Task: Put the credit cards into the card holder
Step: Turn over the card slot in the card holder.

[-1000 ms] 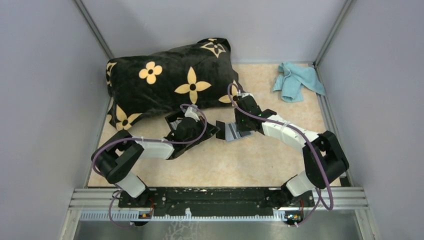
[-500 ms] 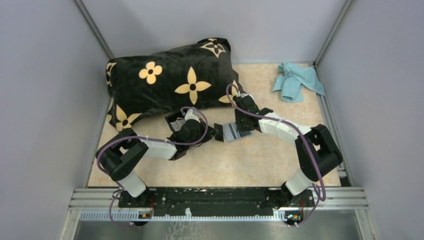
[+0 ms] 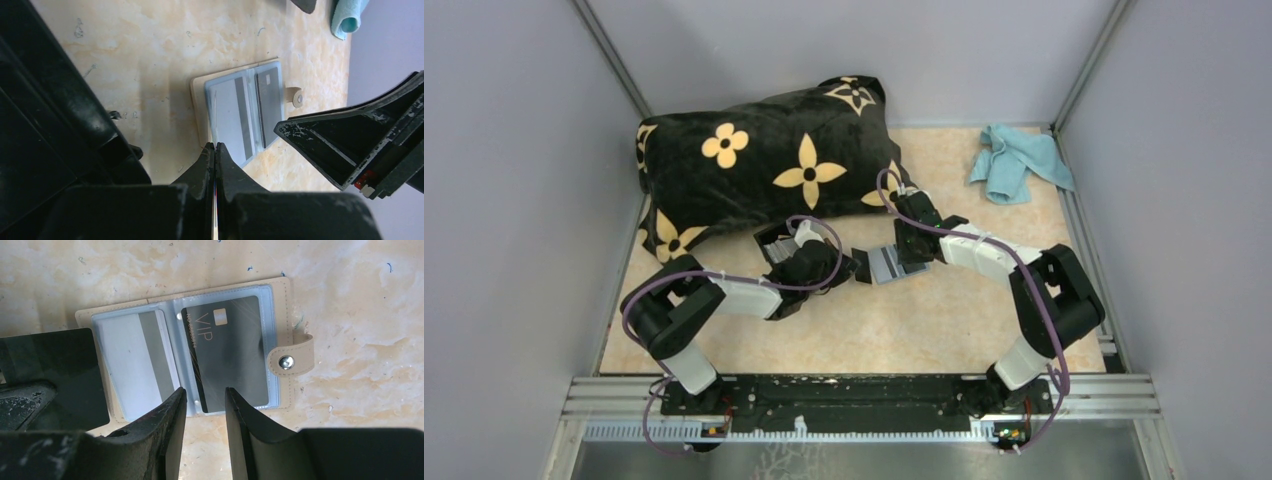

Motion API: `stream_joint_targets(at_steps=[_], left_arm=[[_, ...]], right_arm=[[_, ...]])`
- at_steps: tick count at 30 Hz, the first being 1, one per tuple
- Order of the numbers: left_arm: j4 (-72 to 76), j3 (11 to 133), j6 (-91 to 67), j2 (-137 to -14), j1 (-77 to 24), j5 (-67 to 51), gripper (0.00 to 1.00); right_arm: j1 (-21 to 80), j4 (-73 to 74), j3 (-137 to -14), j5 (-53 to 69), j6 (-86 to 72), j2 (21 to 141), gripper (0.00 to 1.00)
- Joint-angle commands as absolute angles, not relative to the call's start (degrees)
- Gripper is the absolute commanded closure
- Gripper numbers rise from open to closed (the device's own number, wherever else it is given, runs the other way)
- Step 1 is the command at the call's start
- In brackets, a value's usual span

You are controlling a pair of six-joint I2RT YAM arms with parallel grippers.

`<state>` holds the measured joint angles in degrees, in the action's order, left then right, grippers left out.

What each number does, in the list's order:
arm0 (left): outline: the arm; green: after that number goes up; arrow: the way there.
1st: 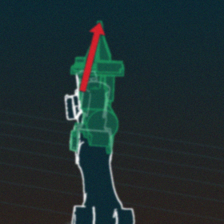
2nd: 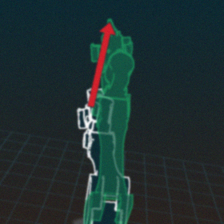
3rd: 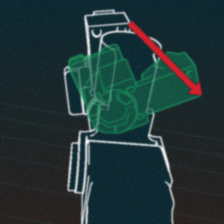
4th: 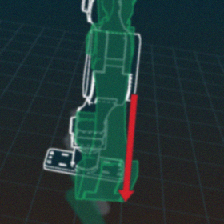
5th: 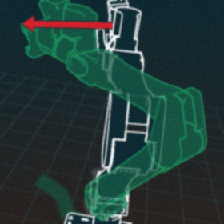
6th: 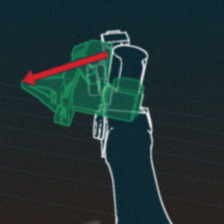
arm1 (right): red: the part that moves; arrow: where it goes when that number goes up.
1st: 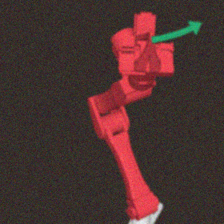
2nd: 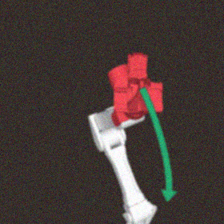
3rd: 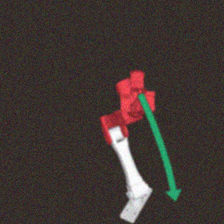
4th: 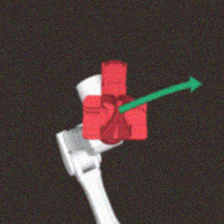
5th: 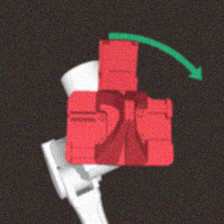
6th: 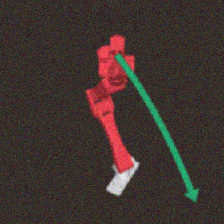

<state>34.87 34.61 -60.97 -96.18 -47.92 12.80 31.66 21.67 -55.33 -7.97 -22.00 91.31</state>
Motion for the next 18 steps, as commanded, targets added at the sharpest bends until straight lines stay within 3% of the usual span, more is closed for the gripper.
stream_joint_targets(at_steps=[1,18], left_arm=[[31.7,36.3,-63.1,-96.3,-48.6,16.5,1.0],[29.1,38.1,-65.4,-98.1,-49.0,17.7,1.0]], right_arm=[[30.8,18.9,-58.1,-7.7,-21.5,91.7,0.65],[30.3,18.7,-57.8,-6.9,-21.4,91.8,0.65]])
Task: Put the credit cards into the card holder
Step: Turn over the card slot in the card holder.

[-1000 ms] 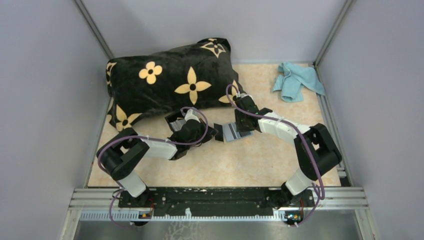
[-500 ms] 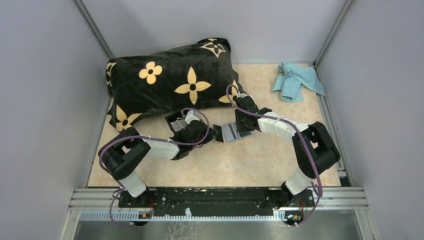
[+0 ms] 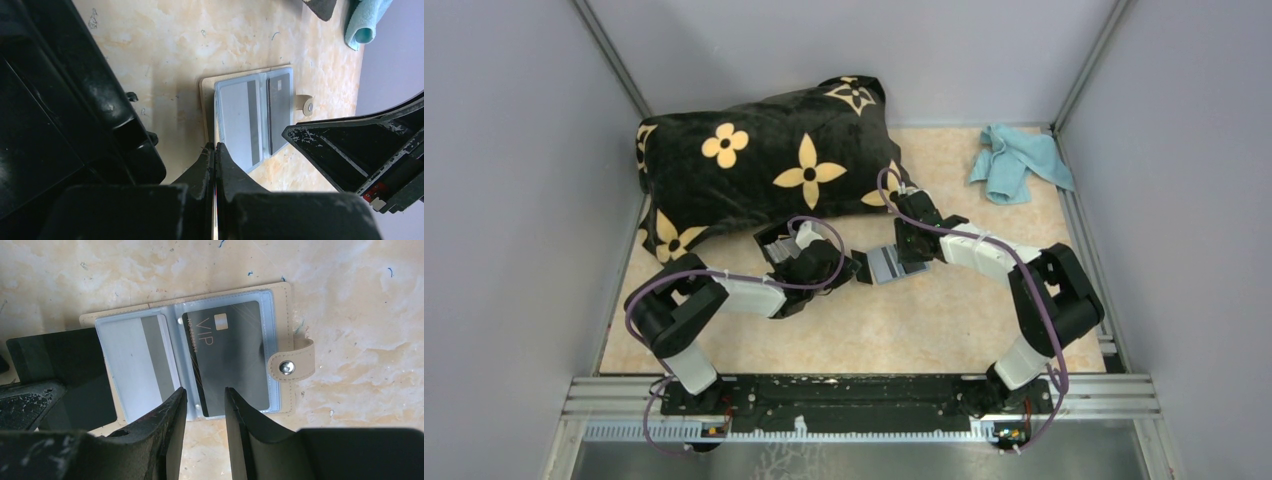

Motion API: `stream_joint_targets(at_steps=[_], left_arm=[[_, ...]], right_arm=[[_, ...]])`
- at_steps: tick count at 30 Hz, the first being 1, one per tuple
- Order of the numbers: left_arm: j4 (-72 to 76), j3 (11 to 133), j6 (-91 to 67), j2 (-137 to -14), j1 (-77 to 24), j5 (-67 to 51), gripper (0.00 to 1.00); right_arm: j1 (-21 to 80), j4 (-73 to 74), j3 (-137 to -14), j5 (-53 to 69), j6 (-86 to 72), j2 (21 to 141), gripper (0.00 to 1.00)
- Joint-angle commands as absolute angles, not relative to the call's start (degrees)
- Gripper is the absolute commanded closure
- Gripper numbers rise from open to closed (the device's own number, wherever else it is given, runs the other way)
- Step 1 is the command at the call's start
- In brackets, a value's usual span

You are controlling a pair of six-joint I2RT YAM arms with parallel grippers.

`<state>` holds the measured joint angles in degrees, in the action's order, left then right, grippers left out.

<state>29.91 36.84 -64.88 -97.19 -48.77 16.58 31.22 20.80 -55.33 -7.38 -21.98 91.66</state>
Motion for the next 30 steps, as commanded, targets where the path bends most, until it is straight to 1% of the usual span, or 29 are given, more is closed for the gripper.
stream_joint_targets(at_steps=[1,24,30], left_arm=[[29.1,38.1,-65.4,-98.1,-49.0,17.7,1.0],[34.0,36.0,-64.6,-95.8,-50.0,18.5,1.0],[32.7,36.6,-64.3,-95.9,-50.1,18.7,1.0]], right_arm=[[30.3,18.7,-57.8,-6.9,-21.4,91.7,0.65],[29.3,17.8,-56.8,-5.2,-21.5,93.9,0.66],[28.9,17.4,-56.4,-4.7,-21.5,94.1,0.66]])
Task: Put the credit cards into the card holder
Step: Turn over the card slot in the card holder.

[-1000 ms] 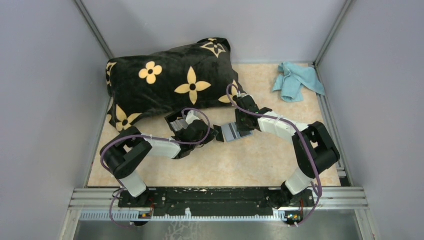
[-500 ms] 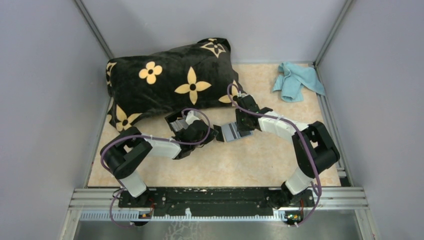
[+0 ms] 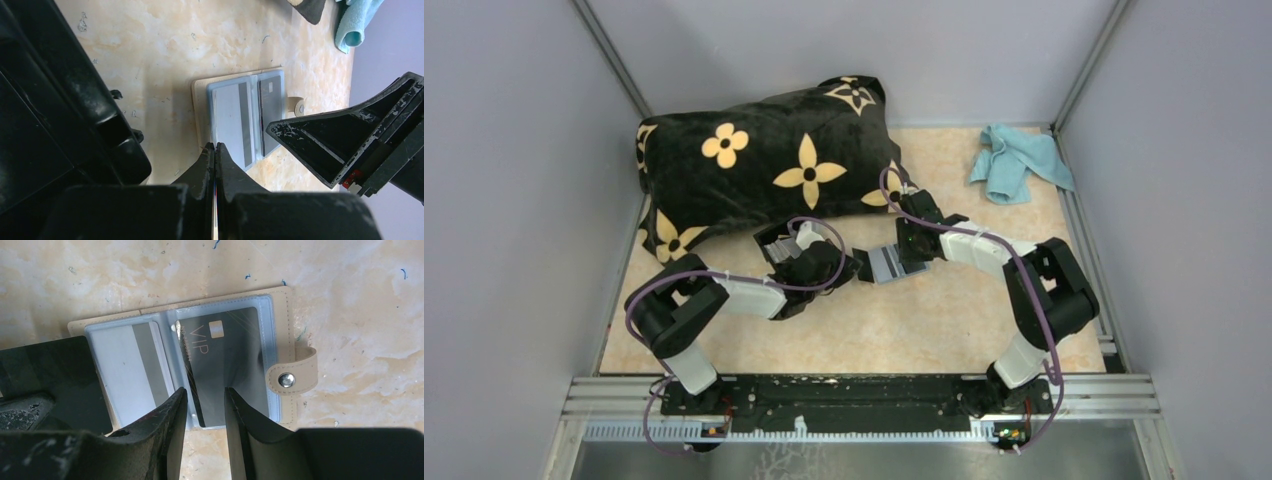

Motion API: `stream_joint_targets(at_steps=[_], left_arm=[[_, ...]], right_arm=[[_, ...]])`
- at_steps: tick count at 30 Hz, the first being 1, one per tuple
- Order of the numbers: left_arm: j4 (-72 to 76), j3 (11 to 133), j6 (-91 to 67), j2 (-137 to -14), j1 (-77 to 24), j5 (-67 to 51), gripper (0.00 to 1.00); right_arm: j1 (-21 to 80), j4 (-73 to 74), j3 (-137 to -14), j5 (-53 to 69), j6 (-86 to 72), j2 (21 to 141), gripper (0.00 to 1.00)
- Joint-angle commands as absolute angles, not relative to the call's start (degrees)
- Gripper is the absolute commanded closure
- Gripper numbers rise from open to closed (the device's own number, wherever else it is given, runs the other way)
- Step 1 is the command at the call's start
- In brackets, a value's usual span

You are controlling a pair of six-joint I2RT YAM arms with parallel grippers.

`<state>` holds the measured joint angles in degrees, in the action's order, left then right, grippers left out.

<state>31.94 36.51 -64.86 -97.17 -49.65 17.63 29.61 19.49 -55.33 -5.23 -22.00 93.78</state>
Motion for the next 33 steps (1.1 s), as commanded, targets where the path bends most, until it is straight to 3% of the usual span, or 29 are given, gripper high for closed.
stream_joint_targets(at_steps=[1,8,33], left_arm=[[32.1,36.6,-64.4,-95.8,-50.1,19.0,1.0],[27.2,38.0,-66.0,-95.6,-50.2,20.8,1.0],[31.5,38.2,-65.0,-97.3,-50.4,18.9,1.0]], right_arm=[[28.9,17.4,-56.4,-4.7,-21.5,94.2,0.66],[28.7,17.4,-56.6,-4.2,-21.5,94.2,0.66],[28.7,17.3,-56.1,-4.1,-21.4,94.1,0.66]])
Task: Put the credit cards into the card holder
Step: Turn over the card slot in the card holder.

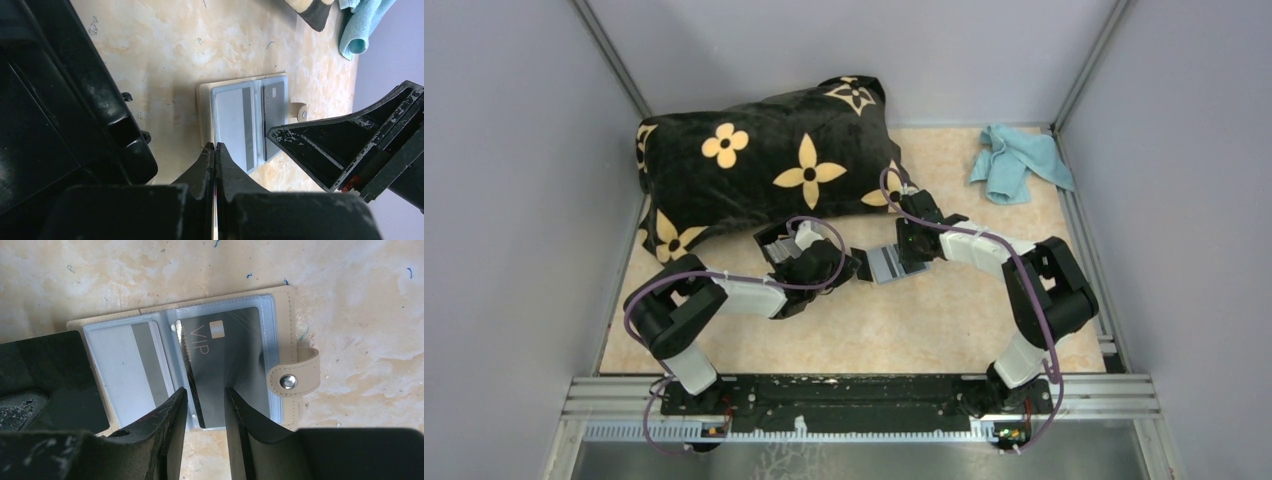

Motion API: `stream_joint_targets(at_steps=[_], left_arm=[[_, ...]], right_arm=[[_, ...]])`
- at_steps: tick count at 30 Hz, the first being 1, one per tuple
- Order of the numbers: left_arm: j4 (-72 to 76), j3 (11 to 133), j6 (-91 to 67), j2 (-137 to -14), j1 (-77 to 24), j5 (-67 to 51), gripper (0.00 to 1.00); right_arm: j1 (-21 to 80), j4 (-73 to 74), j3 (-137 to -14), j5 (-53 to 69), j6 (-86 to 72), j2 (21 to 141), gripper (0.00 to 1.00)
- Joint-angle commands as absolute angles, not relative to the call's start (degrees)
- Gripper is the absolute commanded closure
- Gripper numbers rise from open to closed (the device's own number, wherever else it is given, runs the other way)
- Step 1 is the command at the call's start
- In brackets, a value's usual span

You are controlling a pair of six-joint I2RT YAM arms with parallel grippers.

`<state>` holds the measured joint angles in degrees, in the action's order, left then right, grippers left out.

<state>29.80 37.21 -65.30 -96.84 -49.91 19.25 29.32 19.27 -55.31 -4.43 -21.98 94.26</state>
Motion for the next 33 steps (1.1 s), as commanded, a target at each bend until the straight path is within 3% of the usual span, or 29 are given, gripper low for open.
stream_joint_targets(at_steps=[1,33], left_arm=[[31.5,38.3,-65.0,-97.3,-50.4,18.9,1.0],[26.5,39.7,-66.9,-97.5,-51.4,21.4,1.0]], right_arm=[[28.7,17.3,-56.1,-4.0,-21.4,94.2,0.66],[28.7,16.9,-55.4,-3.7,-21.5,94.1,0.66]])
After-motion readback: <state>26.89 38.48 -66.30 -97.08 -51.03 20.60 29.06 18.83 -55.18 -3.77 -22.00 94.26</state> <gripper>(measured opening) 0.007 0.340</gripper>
